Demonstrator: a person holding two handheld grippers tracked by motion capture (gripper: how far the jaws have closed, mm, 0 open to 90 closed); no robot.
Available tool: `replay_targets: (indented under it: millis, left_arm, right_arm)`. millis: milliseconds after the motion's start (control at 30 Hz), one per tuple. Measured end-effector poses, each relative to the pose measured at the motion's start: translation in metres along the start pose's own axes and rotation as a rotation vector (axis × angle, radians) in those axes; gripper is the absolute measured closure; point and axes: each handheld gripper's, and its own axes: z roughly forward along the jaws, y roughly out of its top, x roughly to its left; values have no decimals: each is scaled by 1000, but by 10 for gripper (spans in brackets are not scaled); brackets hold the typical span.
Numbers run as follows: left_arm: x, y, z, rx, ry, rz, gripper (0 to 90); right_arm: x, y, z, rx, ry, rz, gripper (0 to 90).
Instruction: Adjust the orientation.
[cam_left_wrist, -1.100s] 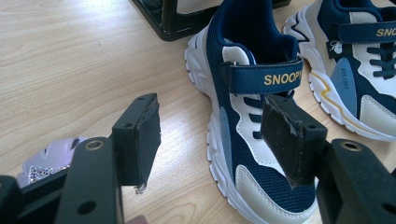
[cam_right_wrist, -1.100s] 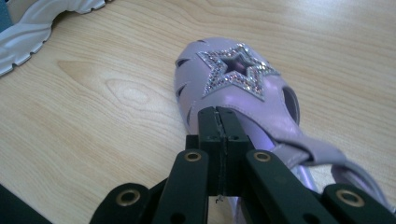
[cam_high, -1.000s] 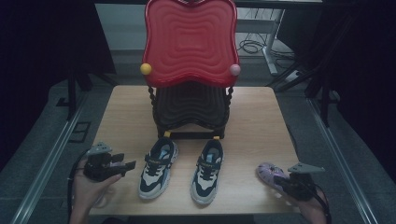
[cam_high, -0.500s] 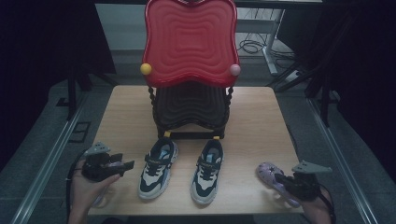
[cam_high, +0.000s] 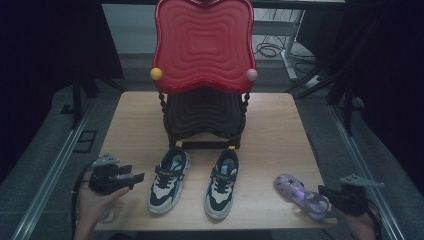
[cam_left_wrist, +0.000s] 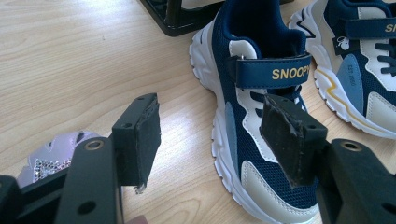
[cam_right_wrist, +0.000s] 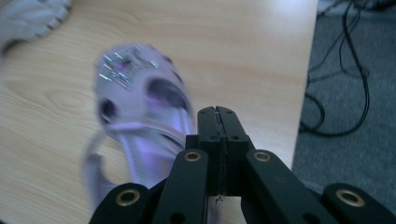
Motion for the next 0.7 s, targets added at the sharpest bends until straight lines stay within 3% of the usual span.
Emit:
replay_targets:
  millis: [133, 467, 700]
  left_arm:
    - [1, -1, -3, -3, 6, -4, 382]
    - [4, -4, -12, -16, 19, -17, 381]
    - [5, -5, -11, -11, 21, -18, 381]
  right_arm:
    - [-6, -5, 5, 19, 0, 16, 897]
    - [-4, -10, 2, 41, 16, 28, 896]
    - [-4, -7, -1, 18, 4, 23, 880]
